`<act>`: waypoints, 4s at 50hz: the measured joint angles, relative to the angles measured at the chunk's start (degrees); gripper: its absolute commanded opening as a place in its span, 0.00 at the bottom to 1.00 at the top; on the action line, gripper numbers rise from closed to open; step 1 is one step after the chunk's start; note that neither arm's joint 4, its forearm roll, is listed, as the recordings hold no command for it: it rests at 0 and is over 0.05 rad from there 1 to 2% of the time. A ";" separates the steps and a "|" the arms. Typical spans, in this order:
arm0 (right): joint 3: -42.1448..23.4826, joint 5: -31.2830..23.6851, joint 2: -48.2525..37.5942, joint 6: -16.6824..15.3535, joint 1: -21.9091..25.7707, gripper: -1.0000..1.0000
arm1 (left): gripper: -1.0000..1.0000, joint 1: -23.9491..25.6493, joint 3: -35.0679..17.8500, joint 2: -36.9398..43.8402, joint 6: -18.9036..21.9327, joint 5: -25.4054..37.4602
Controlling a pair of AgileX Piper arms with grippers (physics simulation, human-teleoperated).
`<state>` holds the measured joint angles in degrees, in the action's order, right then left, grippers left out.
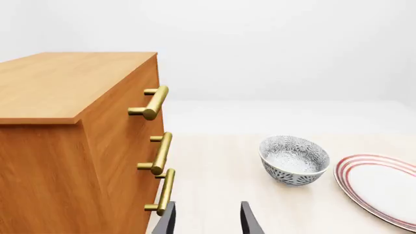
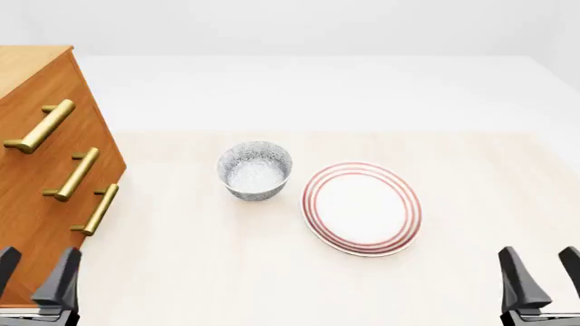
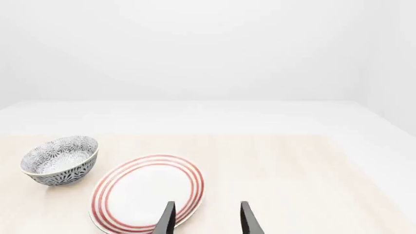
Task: Open the top drawer of the cabinet.
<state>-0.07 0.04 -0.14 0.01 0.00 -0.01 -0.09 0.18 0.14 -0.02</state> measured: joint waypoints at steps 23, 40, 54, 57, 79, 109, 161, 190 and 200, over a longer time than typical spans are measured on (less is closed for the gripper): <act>-0.14 0.18 -0.56 -0.05 -0.04 1.00 | 1.00 -0.59 -2.62 4.89 3.46 -0.52; -0.24 0.13 -0.40 -0.80 -0.08 1.00 | 1.00 -0.08 -11.11 14.50 10.88 1.22; -0.27 0.11 -0.38 -0.96 -0.09 1.00 | 1.00 1.09 -16.93 21.33 17.44 2.77; -0.27 0.12 -0.38 -0.97 -0.09 1.00 | 1.00 0.71 -17.60 22.41 19.49 3.12; -0.24 0.34 -0.57 -1.01 -0.08 1.00 | 1.00 -2.40 -20.75 24.07 38.64 5.97; -0.22 0.23 -0.44 -1.01 -0.07 1.00 | 1.00 -3.42 -17.38 32.24 63.88 -8.47; -0.19 0.22 -0.40 -1.02 -0.07 1.00 | 1.00 -8.61 -17.95 57.36 84.08 -36.52; -0.19 0.22 -0.40 -1.02 -0.07 1.00 | 1.00 -13.09 -22.24 67.34 85.54 -41.86; -0.19 0.22 -0.40 -1.01 -0.07 1.00 | 1.00 -14.92 -23.13 69.58 86.18 -43.12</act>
<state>-0.26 0.26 -0.54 -1.00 -0.07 -14.92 -23.22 69.76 86.32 -43.13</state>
